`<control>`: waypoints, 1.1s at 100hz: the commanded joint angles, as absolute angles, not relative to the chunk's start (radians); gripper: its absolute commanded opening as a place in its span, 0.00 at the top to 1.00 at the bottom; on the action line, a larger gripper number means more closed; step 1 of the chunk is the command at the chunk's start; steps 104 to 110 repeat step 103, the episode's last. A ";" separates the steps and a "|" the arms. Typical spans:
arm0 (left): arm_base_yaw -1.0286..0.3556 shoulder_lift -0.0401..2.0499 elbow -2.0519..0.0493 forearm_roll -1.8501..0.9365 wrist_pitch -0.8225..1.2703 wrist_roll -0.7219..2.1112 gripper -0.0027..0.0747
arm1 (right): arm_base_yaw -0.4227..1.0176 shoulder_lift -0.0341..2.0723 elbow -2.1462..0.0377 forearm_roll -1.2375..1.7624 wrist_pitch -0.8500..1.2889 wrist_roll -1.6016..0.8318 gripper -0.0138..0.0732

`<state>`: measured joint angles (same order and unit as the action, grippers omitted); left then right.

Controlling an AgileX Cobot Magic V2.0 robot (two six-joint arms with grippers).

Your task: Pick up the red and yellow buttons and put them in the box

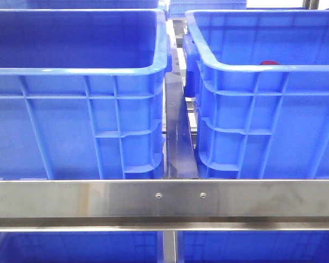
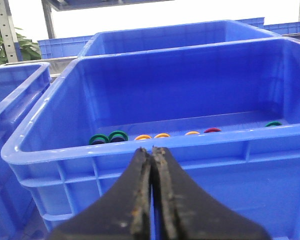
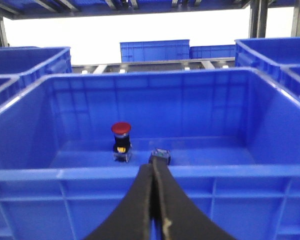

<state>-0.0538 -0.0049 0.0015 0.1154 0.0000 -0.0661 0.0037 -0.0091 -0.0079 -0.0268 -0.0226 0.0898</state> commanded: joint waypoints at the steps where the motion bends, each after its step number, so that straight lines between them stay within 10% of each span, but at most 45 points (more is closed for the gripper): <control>1: -0.052 -0.039 0.043 0.104 -0.078 -0.067 0.99 | 0.006 -0.035 -0.009 -0.034 -0.135 0.092 0.91; 110: -0.052 -0.039 0.043 0.104 -0.078 -0.067 0.99 | 0.006 -0.035 0.007 -0.034 -0.160 0.100 0.91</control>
